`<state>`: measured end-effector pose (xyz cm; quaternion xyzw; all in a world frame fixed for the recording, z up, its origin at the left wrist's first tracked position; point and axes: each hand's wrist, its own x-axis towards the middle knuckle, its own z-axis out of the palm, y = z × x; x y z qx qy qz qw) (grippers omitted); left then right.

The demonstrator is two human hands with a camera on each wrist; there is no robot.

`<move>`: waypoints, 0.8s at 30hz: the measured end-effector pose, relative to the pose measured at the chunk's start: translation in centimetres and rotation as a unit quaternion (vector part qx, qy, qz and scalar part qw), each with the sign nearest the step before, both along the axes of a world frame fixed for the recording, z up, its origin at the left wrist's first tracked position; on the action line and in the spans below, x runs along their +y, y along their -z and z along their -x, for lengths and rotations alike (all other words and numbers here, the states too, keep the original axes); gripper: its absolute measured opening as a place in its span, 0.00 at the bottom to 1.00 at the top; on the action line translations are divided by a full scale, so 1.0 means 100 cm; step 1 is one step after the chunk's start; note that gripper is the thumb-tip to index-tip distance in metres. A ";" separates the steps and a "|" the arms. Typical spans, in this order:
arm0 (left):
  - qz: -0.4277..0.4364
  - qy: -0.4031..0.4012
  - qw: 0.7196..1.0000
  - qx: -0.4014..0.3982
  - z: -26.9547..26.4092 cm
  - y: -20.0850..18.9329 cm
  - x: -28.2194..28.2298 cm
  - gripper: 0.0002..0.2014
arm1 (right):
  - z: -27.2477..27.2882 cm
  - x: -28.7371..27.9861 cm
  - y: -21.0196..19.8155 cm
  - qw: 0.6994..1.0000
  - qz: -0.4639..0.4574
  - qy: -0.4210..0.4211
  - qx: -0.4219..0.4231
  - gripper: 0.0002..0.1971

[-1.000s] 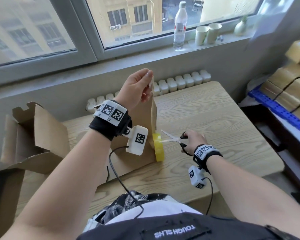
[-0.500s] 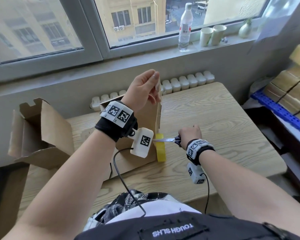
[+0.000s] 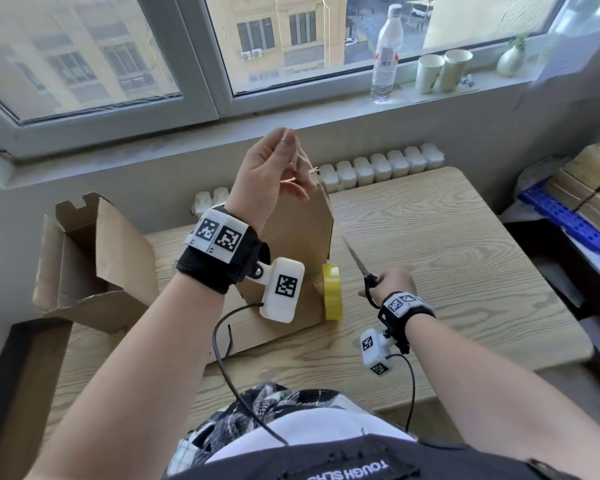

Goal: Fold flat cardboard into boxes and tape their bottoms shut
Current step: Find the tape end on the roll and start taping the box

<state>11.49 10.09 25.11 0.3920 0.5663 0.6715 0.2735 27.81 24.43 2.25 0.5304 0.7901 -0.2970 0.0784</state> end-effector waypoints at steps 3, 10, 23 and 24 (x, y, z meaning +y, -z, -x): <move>0.001 -0.011 1.000 0.002 -0.001 0.004 -0.004 0.17 | -0.003 -0.004 0.009 0.998 0.023 0.052 0.013 0.15; -0.026 -0.026 0.999 -0.019 -0.003 0.013 -0.008 0.15 | -0.002 -0.017 0.017 0.998 0.032 0.051 -0.028 0.12; -0.011 0.045 0.999 0.007 -0.013 0.005 0.002 0.14 | -0.002 -0.024 0.020 1.000 0.004 0.003 0.025 0.13; -0.012 0.046 0.999 0.006 -0.014 0.004 0.002 0.14 | 0.004 -0.024 0.016 0.996 -0.006 0.014 0.087 0.12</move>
